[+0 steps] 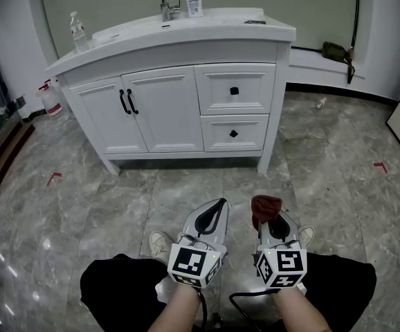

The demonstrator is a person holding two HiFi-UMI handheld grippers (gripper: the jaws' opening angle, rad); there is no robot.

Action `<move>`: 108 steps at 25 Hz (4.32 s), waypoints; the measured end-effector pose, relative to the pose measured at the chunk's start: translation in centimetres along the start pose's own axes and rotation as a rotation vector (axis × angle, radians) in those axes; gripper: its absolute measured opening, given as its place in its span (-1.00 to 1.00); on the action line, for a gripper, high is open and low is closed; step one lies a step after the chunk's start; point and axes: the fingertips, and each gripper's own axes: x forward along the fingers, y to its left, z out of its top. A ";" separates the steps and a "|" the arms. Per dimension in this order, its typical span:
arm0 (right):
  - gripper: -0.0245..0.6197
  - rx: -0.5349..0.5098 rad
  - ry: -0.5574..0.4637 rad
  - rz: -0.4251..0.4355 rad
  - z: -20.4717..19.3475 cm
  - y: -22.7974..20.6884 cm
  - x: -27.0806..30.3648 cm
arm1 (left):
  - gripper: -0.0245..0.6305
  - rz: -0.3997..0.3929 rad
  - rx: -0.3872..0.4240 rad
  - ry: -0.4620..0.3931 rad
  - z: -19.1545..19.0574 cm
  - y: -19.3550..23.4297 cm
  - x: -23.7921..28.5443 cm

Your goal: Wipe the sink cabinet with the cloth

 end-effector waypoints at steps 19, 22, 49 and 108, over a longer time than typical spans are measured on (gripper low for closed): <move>-0.69 0.079 -0.010 -0.050 2.0 -3.1 10.1 | -0.93 0.063 -0.042 -0.012 -0.9 7.7 7.0; -0.69 0.080 -0.021 -0.046 2.7 -3.2 13.1 | -0.93 0.072 -0.058 -0.021 -1.0 9.5 8.9; -0.69 -0.011 -0.175 0.198 13.2 1.2 35.2 | -0.93 0.136 0.017 -0.037 0.3 22.8 20.5; -0.68 -0.040 -0.108 -0.130 16.0 -18.0 36.7 | -0.93 0.001 -0.006 0.012 -2.2 18.0 28.0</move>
